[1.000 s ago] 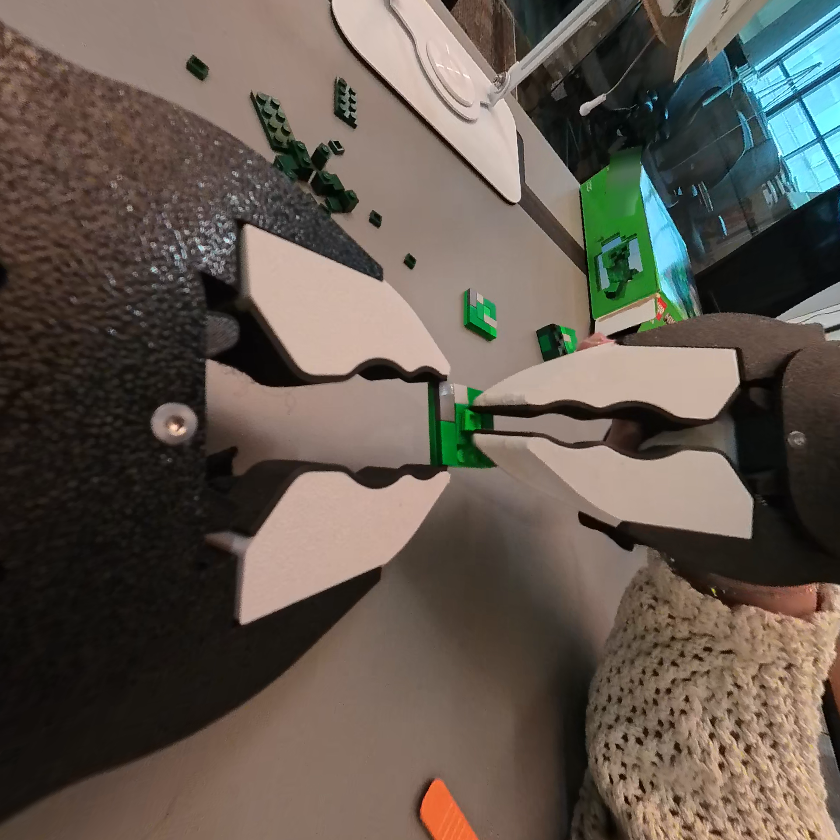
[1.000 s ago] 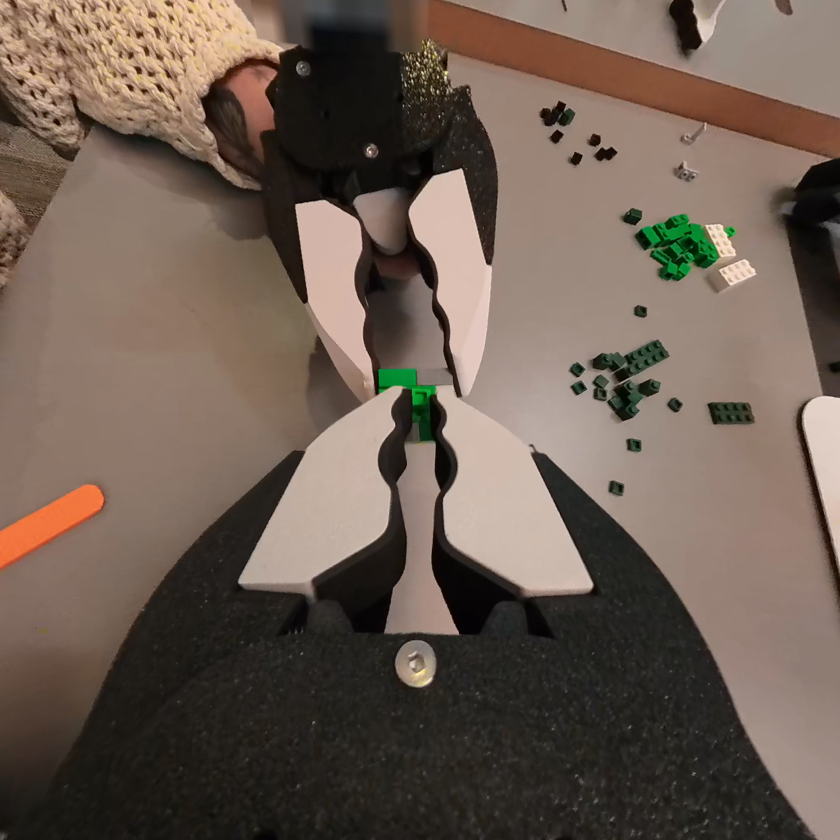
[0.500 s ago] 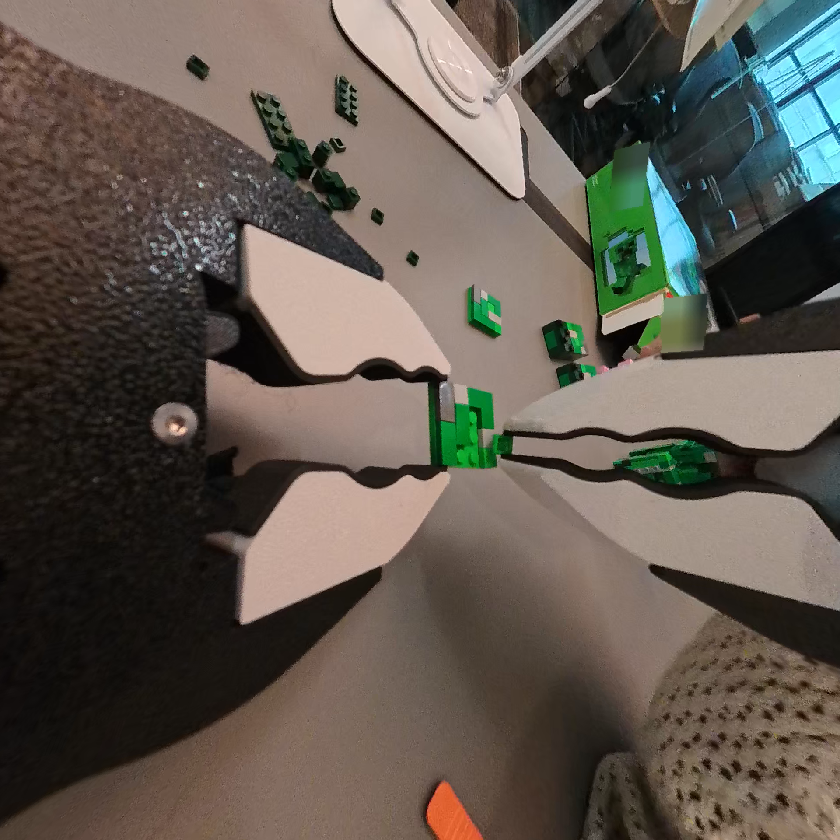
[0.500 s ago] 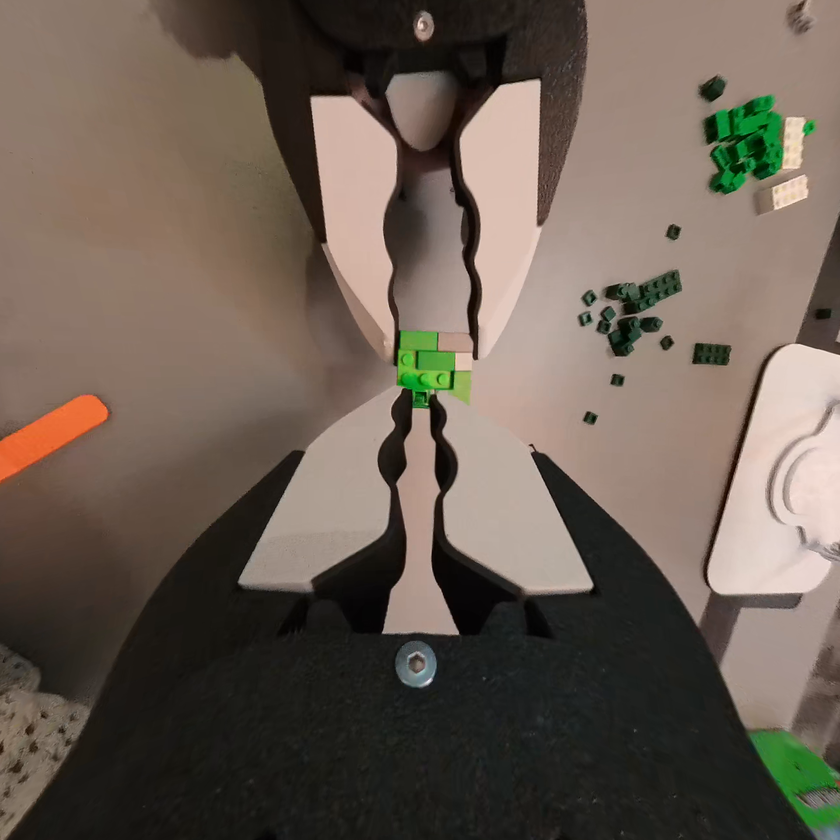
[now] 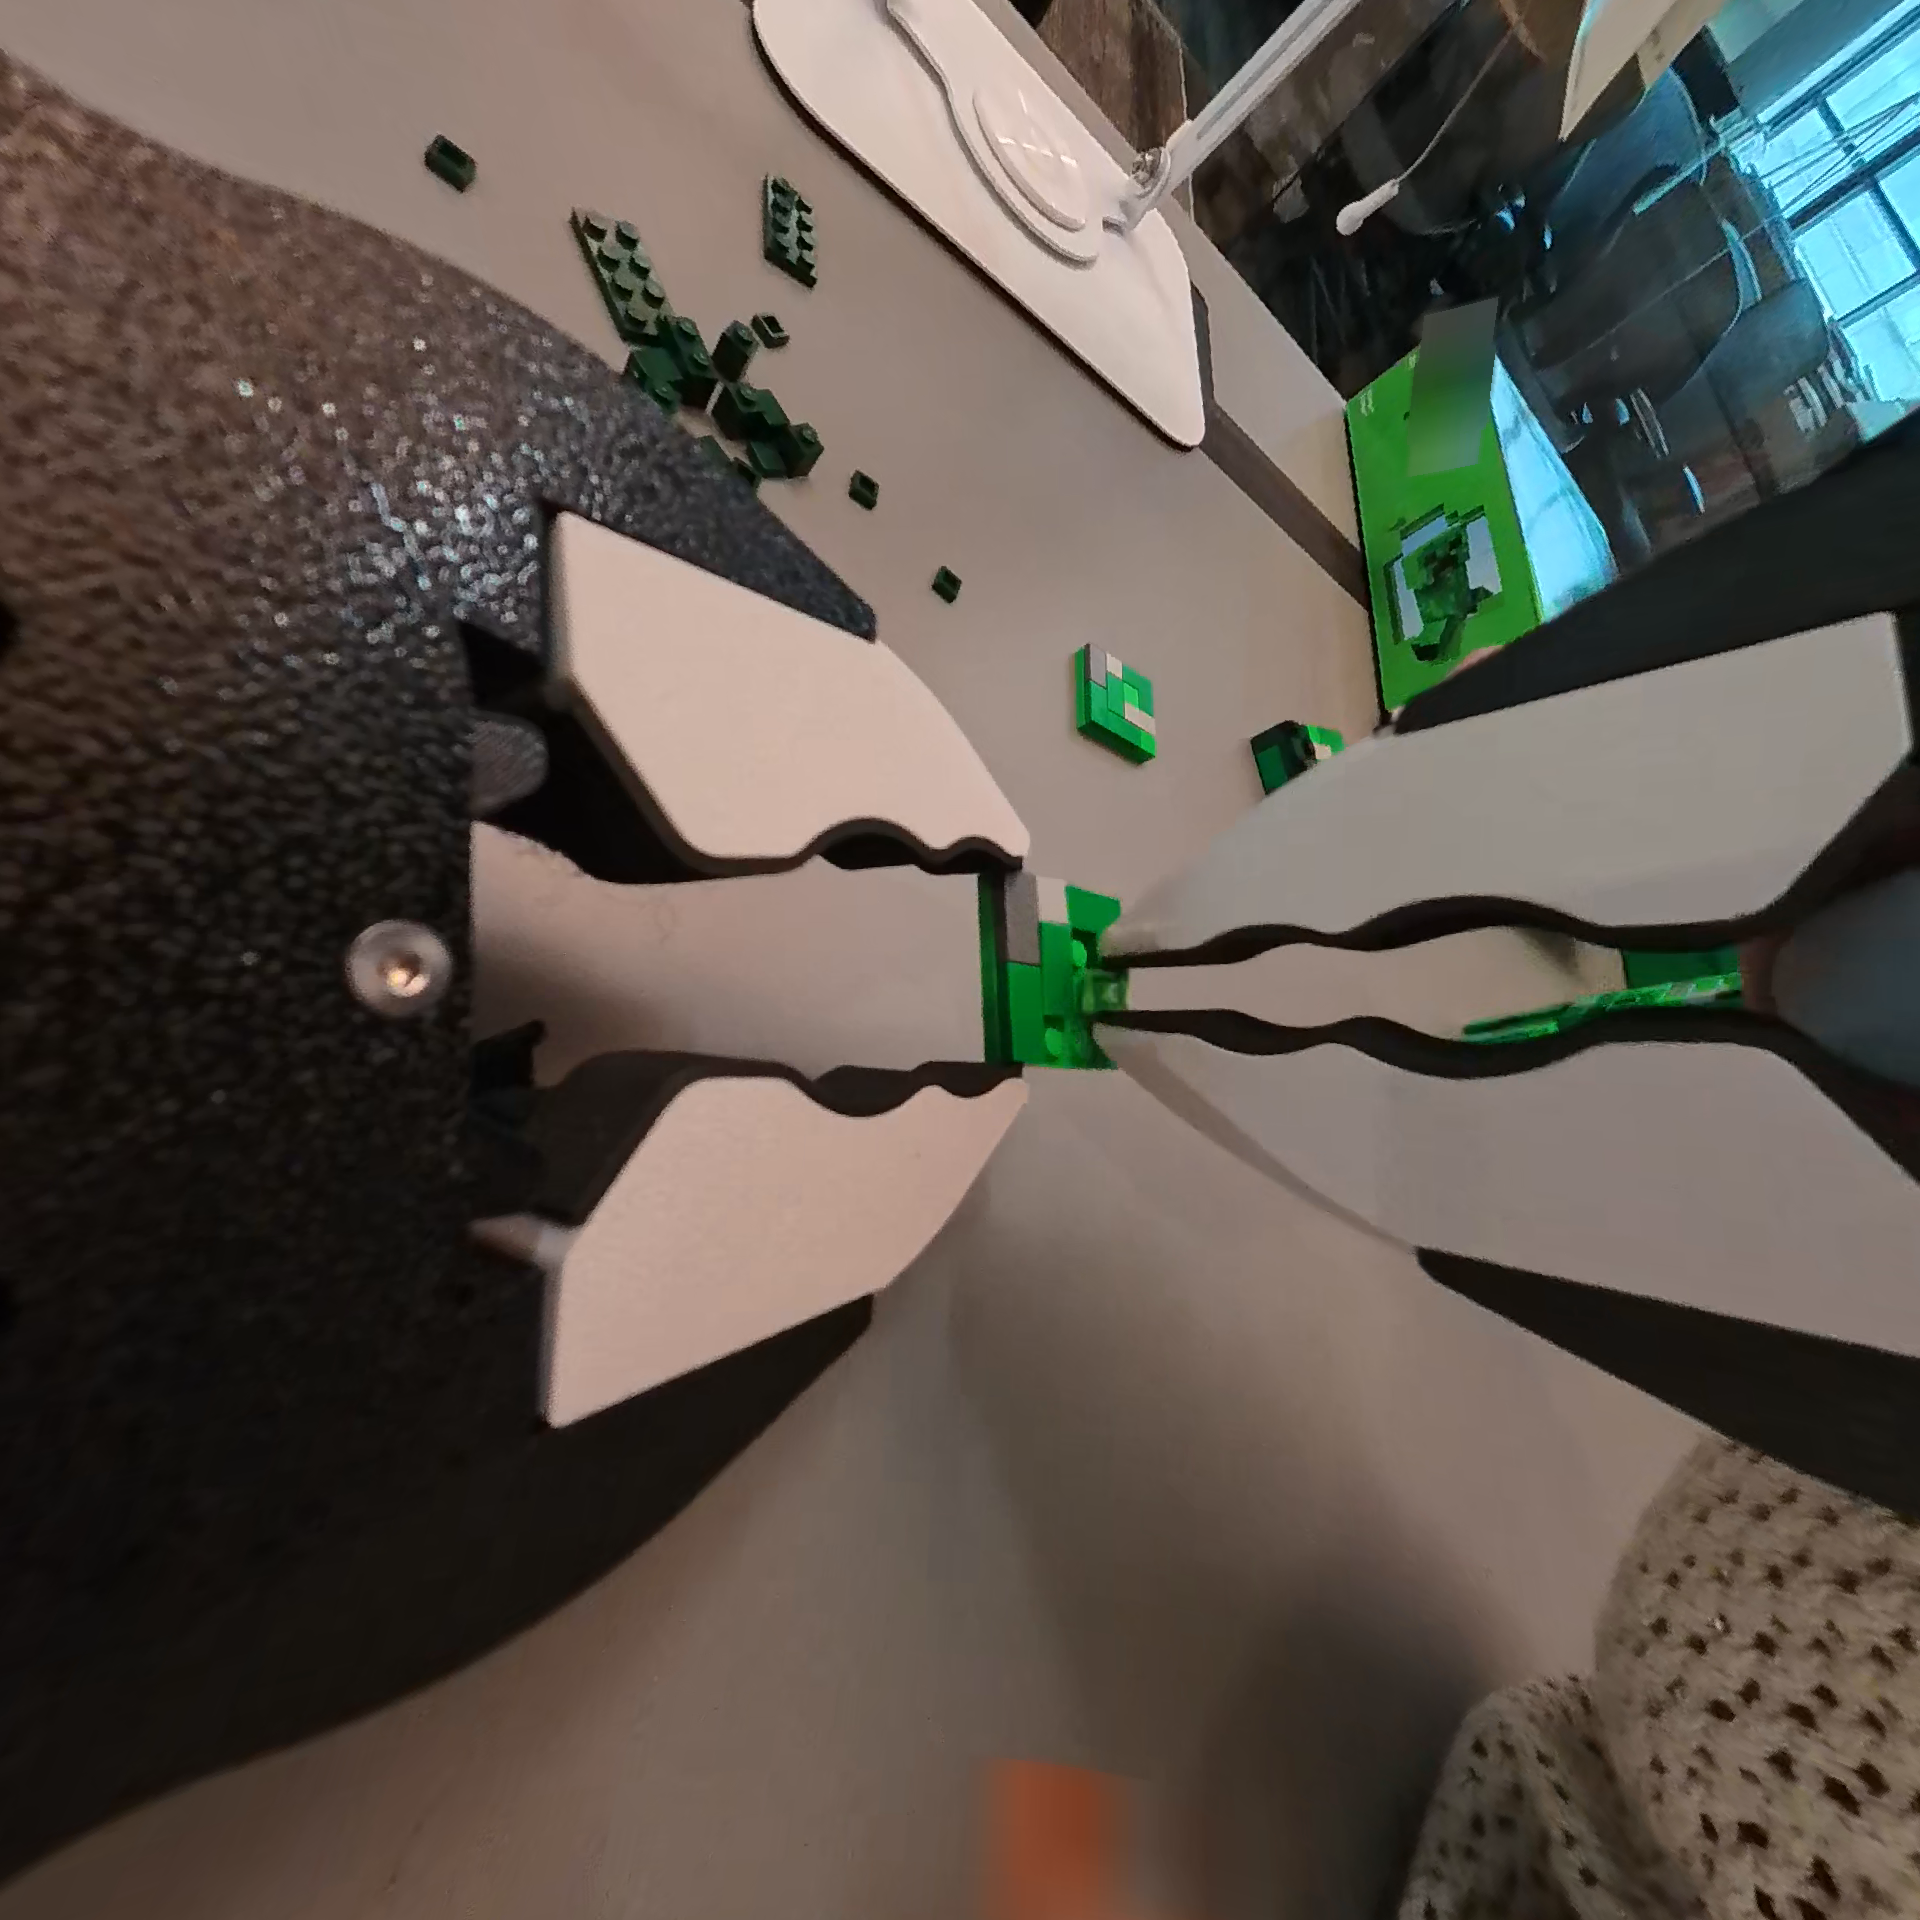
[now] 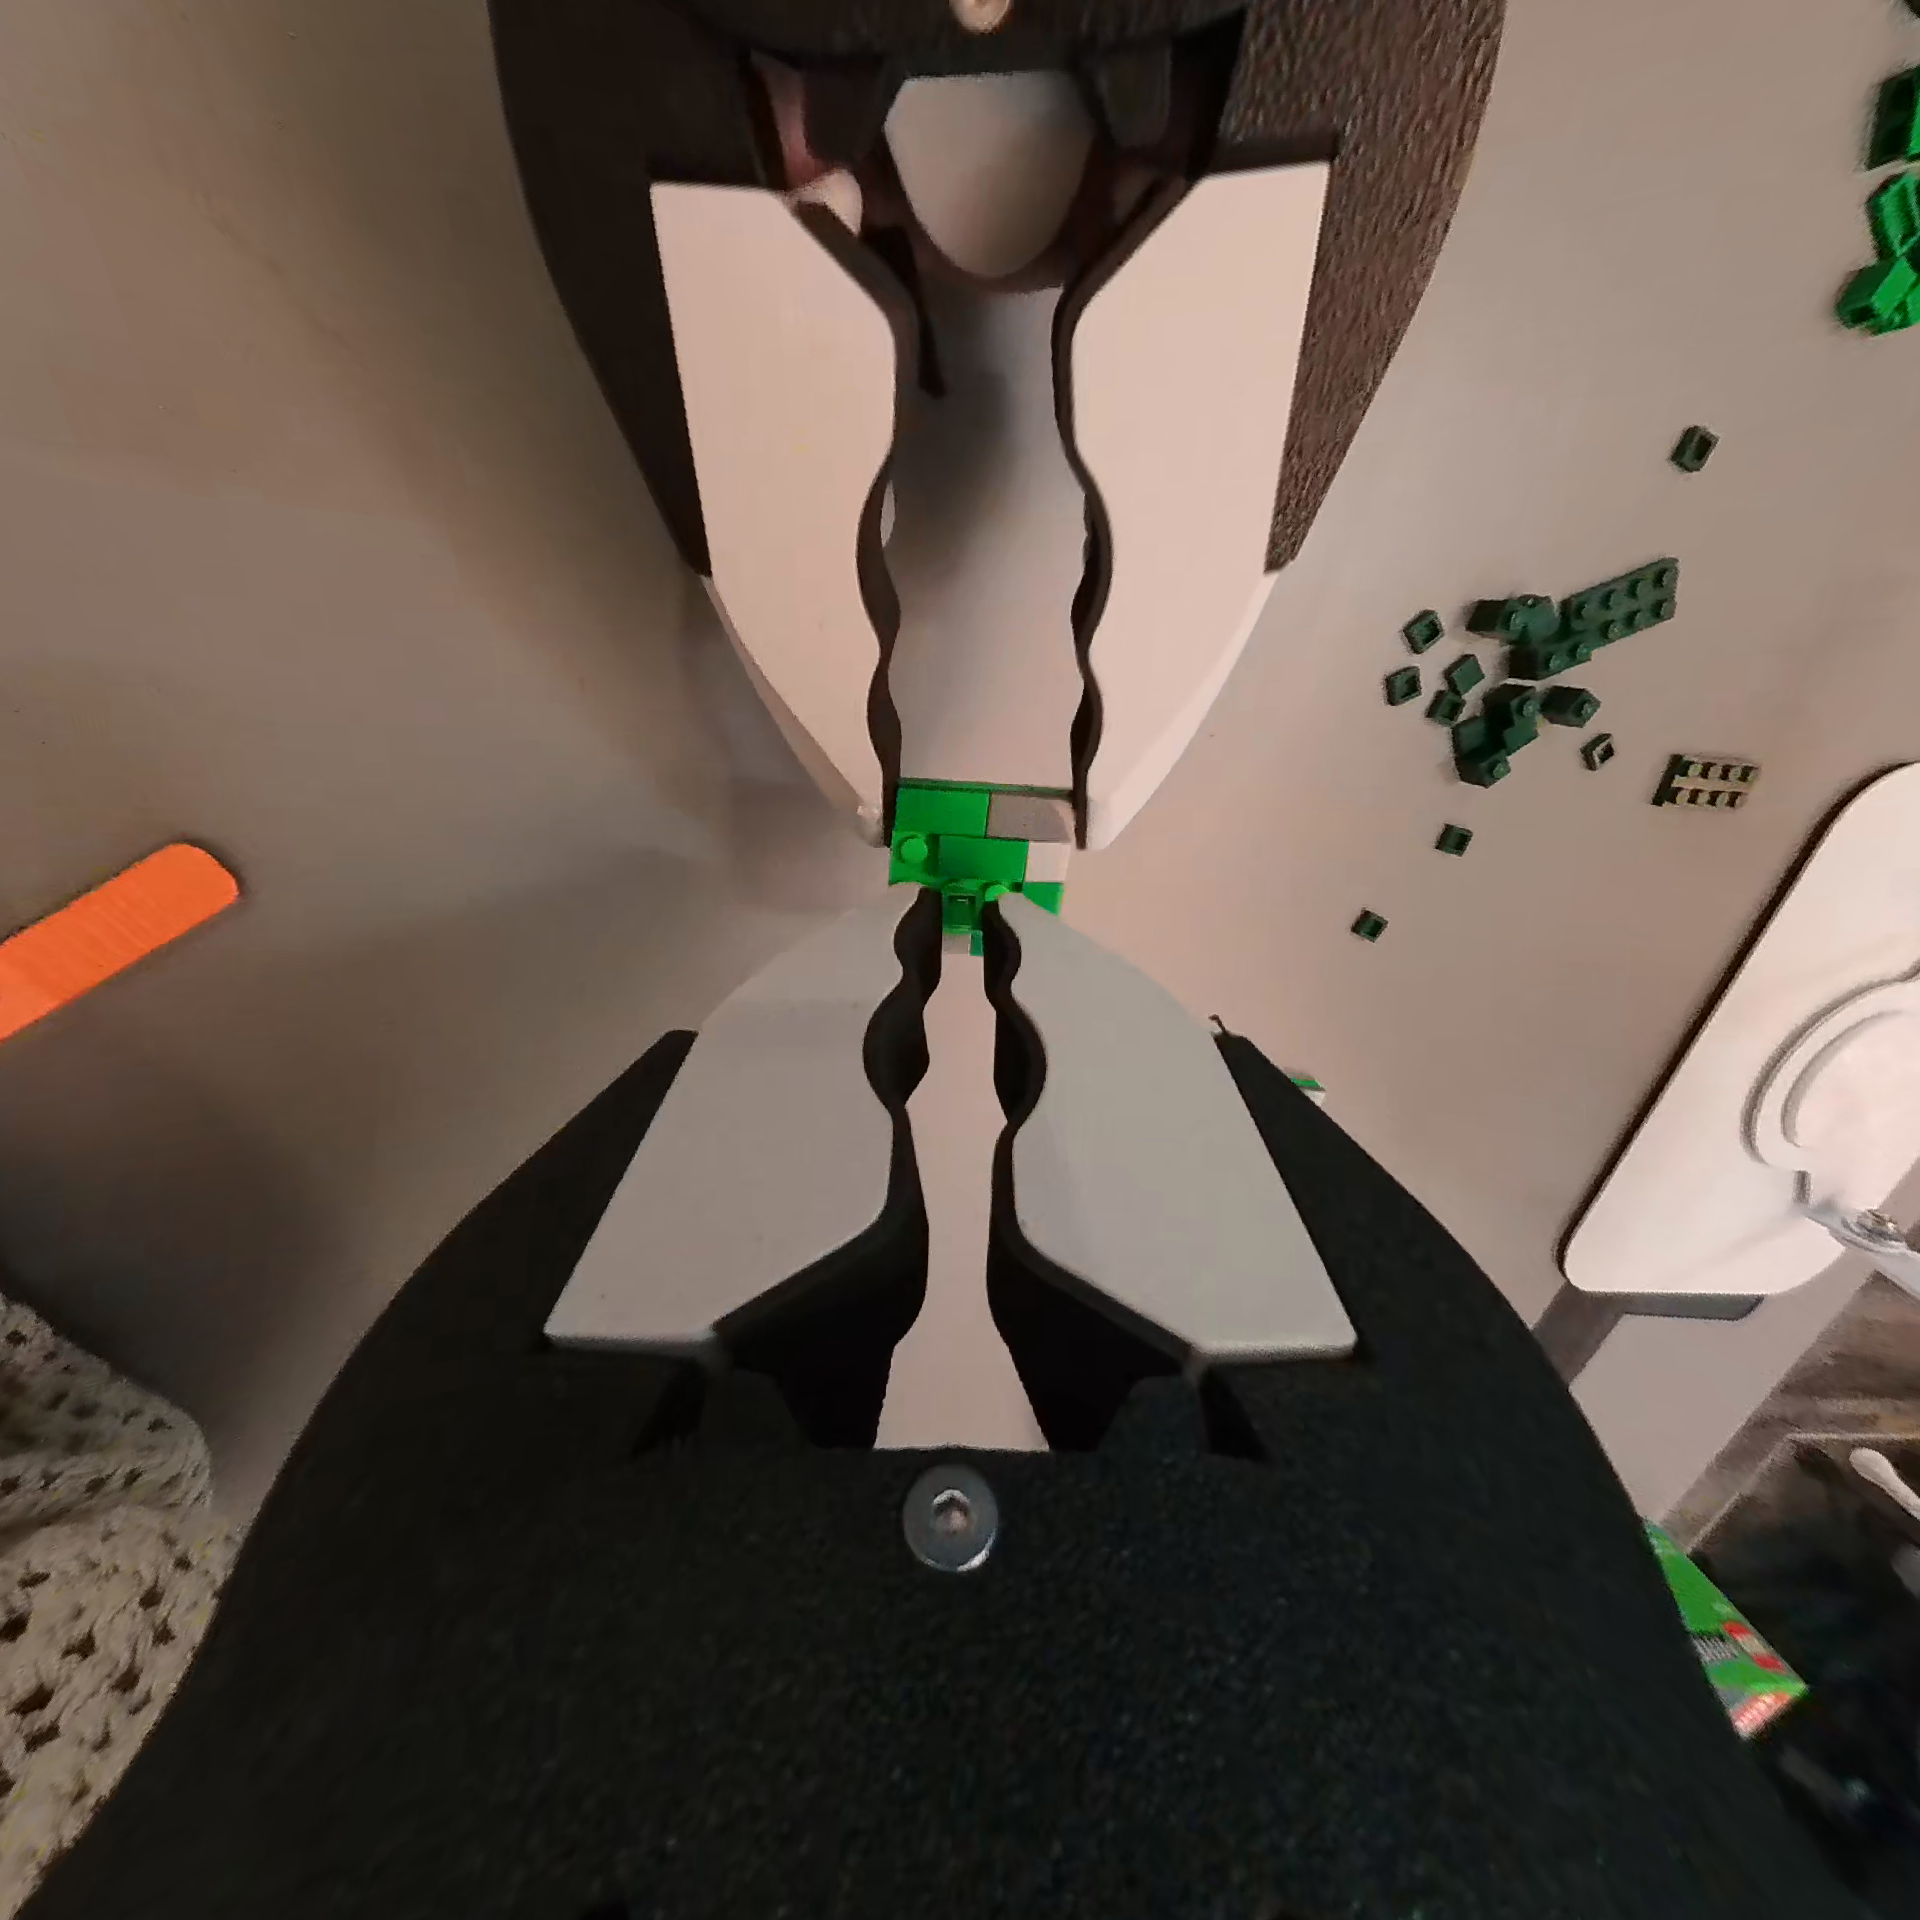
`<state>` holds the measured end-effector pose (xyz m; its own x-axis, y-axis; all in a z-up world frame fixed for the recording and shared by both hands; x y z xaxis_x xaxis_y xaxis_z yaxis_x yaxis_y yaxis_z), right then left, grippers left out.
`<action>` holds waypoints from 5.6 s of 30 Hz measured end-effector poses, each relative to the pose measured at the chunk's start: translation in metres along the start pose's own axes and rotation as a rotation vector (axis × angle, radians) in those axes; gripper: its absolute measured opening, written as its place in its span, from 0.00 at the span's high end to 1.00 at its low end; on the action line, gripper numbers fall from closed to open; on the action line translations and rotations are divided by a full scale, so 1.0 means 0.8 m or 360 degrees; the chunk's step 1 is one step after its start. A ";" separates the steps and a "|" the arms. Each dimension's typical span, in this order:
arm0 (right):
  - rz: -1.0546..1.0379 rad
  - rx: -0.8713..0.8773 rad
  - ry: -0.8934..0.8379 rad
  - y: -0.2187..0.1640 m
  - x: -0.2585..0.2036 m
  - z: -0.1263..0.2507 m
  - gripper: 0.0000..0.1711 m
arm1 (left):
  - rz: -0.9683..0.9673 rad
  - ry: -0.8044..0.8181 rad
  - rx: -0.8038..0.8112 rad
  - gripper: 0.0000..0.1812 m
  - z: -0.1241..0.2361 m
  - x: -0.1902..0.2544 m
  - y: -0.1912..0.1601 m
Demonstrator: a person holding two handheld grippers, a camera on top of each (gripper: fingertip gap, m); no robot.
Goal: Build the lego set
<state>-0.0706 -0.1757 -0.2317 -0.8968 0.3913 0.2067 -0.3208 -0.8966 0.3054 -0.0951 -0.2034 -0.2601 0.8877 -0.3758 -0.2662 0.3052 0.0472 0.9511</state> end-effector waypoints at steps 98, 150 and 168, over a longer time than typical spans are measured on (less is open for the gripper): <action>-0.1497 0.1314 0.0479 -0.045 -0.003 0.016 0.93 | 0.0065 -0.0101 0.0134 0.81 0.006 0.004 0.010; -0.0354 0.1207 -0.0431 -0.015 -0.017 0.016 0.83 | 0.0058 -0.0143 0.0134 0.81 0.005 0.009 0.011; 0.0781 0.0624 -0.1588 -0.008 -0.020 -0.015 0.87 | 0.0175 -0.0101 0.0138 0.81 0.006 0.000 0.011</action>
<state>-0.0580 -0.1783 -0.2479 -0.2071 0.1672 0.9639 0.2635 -0.9393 0.2196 -0.0942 -0.2073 -0.2509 0.8897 -0.4305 -0.1518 0.1739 0.0122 0.9847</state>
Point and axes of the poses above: each gripper's, where its closed fingertips meet, z back along the fingers, y out of its top, x = y × z across the jaws, the point moved 3 cm from there along z, back along the fingers, and after that the axes turned 9 degrees about x, right-handed, at the moved point
